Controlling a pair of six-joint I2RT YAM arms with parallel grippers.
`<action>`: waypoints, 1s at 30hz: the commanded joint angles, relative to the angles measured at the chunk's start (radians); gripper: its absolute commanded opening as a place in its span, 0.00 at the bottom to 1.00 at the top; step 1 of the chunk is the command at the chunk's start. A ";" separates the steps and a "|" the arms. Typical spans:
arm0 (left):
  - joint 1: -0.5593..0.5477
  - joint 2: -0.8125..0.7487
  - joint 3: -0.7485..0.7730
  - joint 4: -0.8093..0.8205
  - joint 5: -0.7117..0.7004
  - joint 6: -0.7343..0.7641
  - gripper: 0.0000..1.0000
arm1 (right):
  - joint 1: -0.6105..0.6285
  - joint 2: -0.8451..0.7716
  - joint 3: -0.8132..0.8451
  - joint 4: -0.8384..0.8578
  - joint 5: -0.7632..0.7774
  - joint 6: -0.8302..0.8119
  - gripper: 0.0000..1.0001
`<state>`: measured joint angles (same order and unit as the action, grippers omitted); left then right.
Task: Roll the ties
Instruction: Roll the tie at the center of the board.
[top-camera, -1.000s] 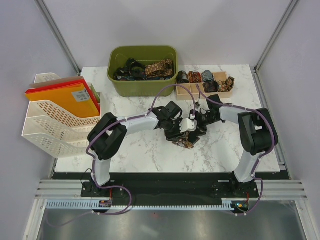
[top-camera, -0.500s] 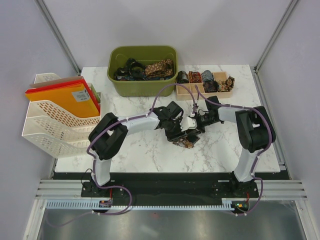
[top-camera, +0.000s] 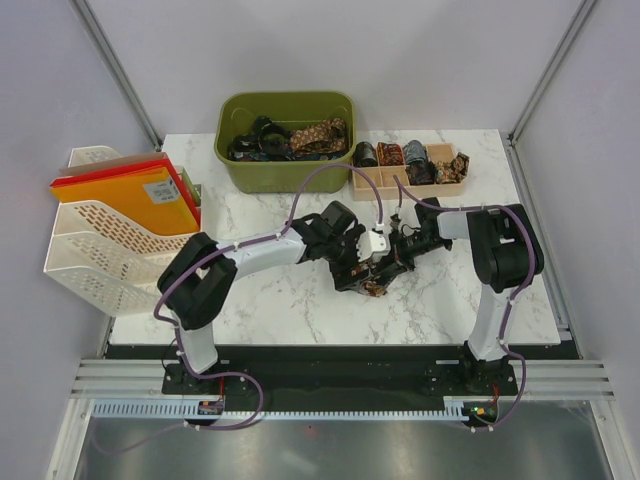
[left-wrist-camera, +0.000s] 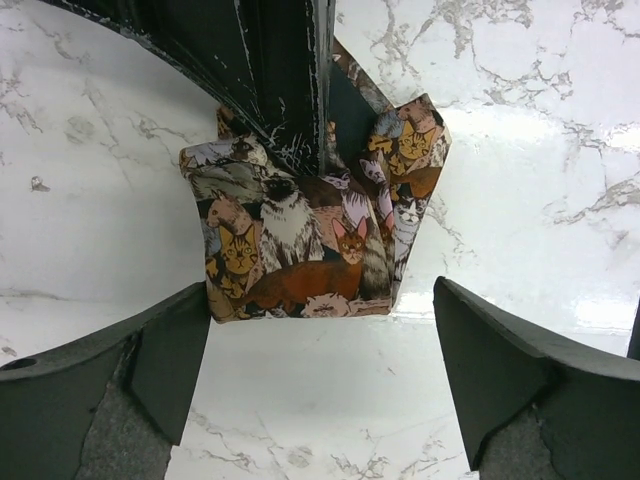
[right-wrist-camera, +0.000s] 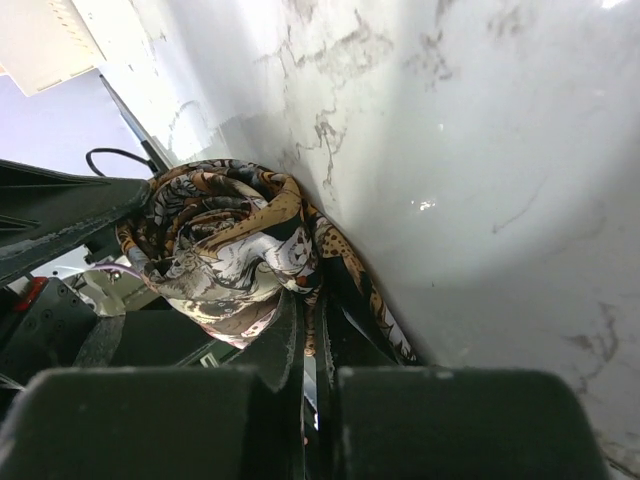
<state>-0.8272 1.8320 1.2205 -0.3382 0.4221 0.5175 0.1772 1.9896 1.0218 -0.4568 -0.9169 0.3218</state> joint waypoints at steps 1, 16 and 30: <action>-0.012 0.019 0.007 0.076 0.014 0.018 1.00 | 0.007 0.060 -0.012 -0.002 0.224 -0.087 0.00; -0.084 0.118 0.031 0.047 0.010 0.222 0.74 | 0.007 0.071 0.004 -0.002 0.237 -0.127 0.00; -0.092 0.254 0.168 -0.180 -0.189 0.087 0.22 | -0.097 -0.116 0.101 -0.201 0.210 -0.125 0.64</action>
<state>-0.9031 2.0121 1.3876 -0.4301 0.3355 0.6884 0.1333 1.9495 1.0969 -0.6228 -0.8509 0.2359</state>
